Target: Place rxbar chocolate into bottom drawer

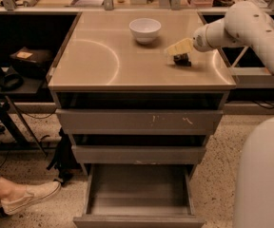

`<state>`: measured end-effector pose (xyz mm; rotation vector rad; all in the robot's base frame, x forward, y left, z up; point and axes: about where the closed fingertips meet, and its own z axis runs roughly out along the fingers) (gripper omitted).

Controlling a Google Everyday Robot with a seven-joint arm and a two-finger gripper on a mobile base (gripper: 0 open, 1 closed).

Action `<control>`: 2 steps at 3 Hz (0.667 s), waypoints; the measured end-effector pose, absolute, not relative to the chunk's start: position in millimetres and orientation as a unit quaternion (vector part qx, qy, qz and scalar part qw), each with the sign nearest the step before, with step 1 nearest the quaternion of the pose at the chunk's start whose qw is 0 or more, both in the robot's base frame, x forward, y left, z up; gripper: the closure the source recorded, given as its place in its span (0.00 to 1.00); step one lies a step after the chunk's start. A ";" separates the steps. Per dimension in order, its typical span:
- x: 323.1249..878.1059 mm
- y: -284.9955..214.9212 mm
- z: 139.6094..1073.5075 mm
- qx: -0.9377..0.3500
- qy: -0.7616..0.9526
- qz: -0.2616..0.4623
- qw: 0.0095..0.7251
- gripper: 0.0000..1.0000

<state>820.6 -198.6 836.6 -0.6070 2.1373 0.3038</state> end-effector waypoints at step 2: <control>840.8 -192.2 826.3 -0.216 0.864 0.118 0.439 0.00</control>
Offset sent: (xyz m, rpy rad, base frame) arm 0.0146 0.0028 -0.0068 0.0125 -0.0011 -0.0366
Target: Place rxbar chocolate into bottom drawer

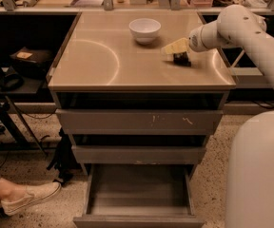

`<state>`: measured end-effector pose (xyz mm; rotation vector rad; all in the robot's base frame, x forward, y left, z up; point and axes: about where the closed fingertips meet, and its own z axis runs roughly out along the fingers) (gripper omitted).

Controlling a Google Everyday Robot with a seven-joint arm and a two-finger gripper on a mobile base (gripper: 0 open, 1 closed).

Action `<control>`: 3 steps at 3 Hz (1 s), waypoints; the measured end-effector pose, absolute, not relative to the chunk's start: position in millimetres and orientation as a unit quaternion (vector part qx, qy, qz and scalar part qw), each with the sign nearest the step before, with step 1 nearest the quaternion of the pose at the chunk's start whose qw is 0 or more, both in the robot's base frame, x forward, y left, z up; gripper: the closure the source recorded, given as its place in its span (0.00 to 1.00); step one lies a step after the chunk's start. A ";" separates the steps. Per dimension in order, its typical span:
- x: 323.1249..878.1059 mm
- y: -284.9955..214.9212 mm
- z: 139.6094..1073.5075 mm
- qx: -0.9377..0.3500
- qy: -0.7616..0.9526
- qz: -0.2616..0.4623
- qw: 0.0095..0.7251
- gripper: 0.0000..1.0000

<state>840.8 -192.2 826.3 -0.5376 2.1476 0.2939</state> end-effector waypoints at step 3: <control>793.5 -188.7 818.7 -0.272 0.845 0.133 0.441 0.00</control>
Offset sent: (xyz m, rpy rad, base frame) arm -0.0961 -0.0108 -0.0020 -0.0540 -0.0479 0.1953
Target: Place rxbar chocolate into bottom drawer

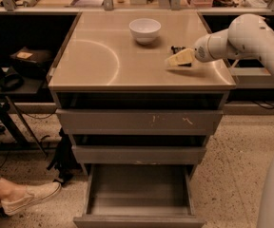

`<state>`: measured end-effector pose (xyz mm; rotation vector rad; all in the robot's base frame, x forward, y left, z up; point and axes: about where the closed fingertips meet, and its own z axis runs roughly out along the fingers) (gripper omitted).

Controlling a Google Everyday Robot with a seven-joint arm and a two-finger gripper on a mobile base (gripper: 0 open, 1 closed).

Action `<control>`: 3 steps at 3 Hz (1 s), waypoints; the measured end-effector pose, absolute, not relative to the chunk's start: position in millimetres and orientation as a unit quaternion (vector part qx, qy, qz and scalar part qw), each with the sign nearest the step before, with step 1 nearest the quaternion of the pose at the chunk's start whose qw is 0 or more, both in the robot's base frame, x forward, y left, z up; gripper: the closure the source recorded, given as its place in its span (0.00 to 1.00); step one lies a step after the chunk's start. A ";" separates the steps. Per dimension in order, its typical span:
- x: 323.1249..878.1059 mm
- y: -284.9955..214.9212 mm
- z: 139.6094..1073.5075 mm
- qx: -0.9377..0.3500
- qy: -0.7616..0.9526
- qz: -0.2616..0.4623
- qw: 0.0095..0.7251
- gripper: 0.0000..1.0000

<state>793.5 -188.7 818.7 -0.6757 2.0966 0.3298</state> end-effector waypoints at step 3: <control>803.8 -173.0 810.9 -0.268 0.846 0.140 0.440 0.42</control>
Offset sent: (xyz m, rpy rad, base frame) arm 0.0092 0.0136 -0.0069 0.0122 0.0066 -0.0015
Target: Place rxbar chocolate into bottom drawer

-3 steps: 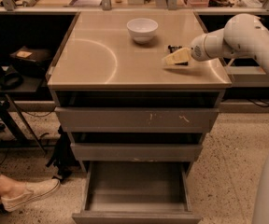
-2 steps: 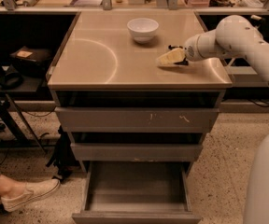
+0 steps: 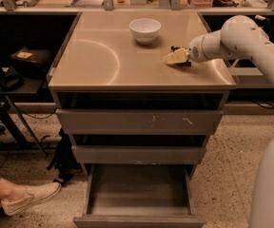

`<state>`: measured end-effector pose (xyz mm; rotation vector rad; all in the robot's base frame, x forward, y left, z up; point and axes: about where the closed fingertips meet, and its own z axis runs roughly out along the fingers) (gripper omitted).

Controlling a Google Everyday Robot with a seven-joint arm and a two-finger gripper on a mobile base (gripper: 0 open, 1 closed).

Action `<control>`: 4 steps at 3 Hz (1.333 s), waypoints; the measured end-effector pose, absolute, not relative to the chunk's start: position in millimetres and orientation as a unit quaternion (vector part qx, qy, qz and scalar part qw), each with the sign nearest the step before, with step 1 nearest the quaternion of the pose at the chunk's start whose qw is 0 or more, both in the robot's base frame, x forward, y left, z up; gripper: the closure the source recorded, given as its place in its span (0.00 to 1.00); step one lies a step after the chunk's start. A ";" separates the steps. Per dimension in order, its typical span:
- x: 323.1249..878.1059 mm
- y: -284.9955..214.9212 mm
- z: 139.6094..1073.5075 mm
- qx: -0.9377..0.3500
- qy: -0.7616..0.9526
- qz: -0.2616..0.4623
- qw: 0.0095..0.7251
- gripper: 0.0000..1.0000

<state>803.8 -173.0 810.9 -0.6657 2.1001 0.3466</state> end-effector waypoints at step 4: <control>737.6 -258.0 966.1 -0.258 0.786 0.153 0.540 1.00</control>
Offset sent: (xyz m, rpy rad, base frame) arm -0.0116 -0.0330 0.0568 0.0719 -0.0267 0.0165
